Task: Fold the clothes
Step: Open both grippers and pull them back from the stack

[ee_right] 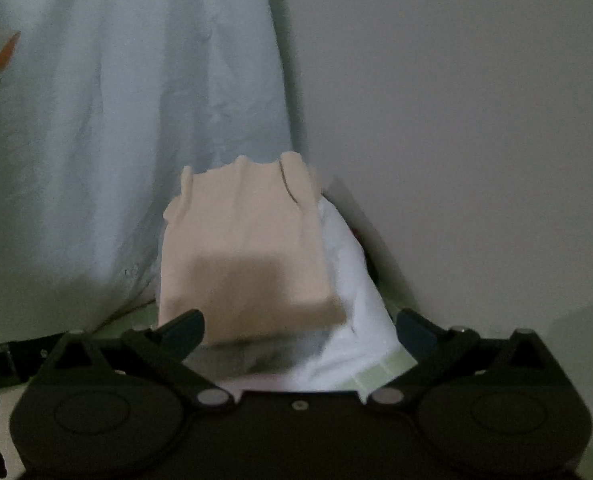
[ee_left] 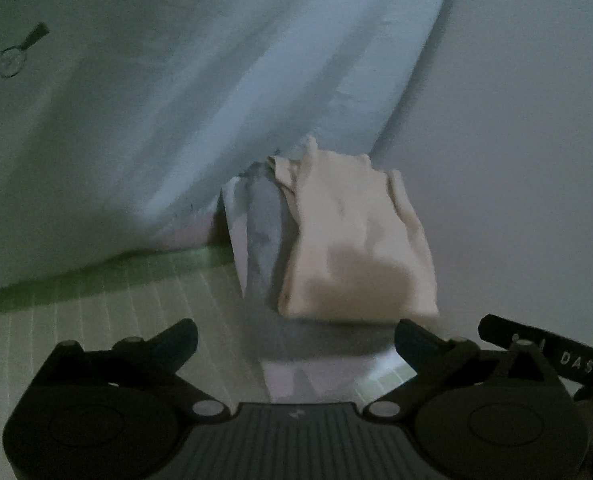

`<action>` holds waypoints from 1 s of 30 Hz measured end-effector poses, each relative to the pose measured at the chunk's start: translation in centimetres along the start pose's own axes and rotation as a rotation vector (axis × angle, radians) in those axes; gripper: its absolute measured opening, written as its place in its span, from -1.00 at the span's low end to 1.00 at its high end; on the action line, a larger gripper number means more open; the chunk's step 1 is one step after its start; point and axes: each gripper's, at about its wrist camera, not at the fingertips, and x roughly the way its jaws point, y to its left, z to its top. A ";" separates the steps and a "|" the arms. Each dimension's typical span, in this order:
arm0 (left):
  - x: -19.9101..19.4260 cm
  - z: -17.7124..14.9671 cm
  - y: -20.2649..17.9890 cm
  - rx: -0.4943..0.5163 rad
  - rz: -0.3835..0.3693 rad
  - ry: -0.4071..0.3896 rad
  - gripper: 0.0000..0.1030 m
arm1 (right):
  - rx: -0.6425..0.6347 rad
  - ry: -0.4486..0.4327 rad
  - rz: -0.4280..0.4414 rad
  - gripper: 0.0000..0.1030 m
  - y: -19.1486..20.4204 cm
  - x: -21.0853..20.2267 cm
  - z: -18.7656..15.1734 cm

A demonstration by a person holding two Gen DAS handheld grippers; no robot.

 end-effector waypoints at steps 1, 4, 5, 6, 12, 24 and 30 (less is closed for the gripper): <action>-0.7 -0.6 -0.1 0.005 -0.006 0.001 1.00 | 0.006 -0.004 -0.008 1.00 -0.1 -1.0 -0.6; -3.0 -2.3 -0.9 0.050 0.004 -0.004 1.00 | 0.032 -0.024 0.007 1.00 -0.6 -4.3 -2.4; -3.7 -2.7 -1.0 0.057 0.005 -0.007 1.00 | 0.031 -0.033 0.006 1.00 -0.6 -5.3 -3.0; -4.4 -3.1 -1.1 0.062 0.005 -0.011 1.00 | 0.025 -0.044 0.002 1.00 -0.6 -6.3 -3.6; -7.7 -5.6 -1.3 0.089 0.000 -0.015 1.00 | 0.018 -0.088 -0.015 1.00 -0.1 -10.8 -7.4; -11.5 -8.6 -1.9 0.168 0.025 -0.019 1.00 | 0.042 -0.092 -0.027 1.00 -0.4 -15.8 -11.1; -12.4 -9.0 -2.2 0.174 -0.011 -0.034 1.00 | 0.068 -0.100 -0.014 1.00 -0.7 -16.8 -11.8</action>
